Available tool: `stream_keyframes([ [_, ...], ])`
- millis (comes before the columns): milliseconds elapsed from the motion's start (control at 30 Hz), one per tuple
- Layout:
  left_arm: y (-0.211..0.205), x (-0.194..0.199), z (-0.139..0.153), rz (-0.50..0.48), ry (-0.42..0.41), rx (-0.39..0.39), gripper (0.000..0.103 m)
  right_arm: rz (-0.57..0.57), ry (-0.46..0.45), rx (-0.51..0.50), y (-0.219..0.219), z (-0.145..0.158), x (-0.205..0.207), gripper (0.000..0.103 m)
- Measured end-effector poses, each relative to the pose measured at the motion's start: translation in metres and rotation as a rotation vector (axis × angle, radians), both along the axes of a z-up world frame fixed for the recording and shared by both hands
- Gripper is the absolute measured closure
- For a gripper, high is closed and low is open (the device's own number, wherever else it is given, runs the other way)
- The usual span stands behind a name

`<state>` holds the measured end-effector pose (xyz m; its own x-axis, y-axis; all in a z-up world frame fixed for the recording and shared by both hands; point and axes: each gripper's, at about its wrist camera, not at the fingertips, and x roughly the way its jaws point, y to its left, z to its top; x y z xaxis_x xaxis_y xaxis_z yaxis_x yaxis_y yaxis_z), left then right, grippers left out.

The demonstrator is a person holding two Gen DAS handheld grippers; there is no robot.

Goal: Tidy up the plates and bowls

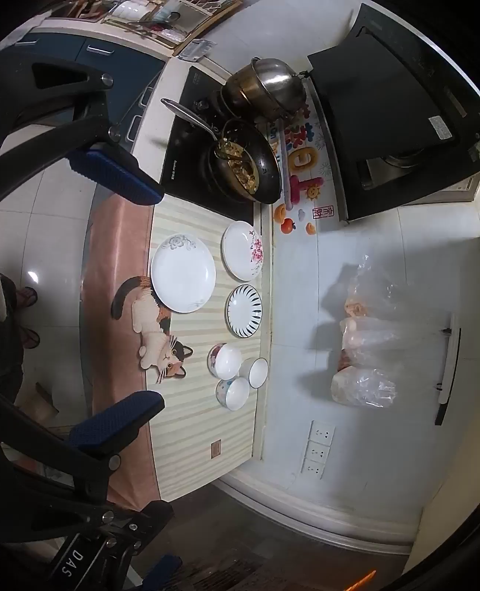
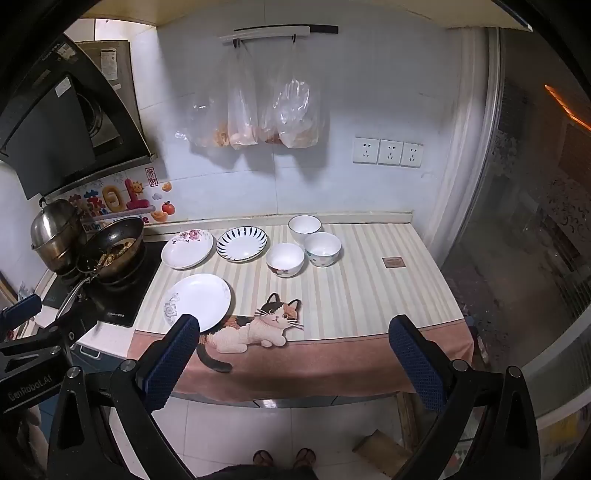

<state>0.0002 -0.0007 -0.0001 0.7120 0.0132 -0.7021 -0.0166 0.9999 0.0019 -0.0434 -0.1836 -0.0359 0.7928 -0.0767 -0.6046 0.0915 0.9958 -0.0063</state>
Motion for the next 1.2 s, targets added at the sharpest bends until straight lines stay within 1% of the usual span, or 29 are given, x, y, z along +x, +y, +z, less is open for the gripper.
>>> stream_keyframes([
  [300, 0.0, 0.0, 0.0, 0.001, 0.008, -0.011, 0.0, 0.005, 0.007, -0.003, -0.001, 0.001, -0.003, 0.0],
  [400, -0.006, -0.004, -0.003, 0.005, 0.009, -0.01, 0.0, 0.006, 0.013, -0.001, -0.006, 0.0, 0.003, 0.0],
  [433, -0.007, -0.004, -0.002, 0.006, 0.009, -0.011, 0.0, 0.001, -0.001, -0.006, -0.002, 0.001, 0.001, 0.0],
  [633, 0.0, -0.004, -0.006, 0.017, 0.0, -0.016, 0.0, 0.002, 0.003, -0.007, -0.002, 0.003, -0.003, 0.0],
  [1200, 0.004, -0.007, -0.001, 0.021, 0.003, -0.019, 0.0, 0.009, 0.002, -0.017, -0.001, 0.008, 0.002, 0.0],
])
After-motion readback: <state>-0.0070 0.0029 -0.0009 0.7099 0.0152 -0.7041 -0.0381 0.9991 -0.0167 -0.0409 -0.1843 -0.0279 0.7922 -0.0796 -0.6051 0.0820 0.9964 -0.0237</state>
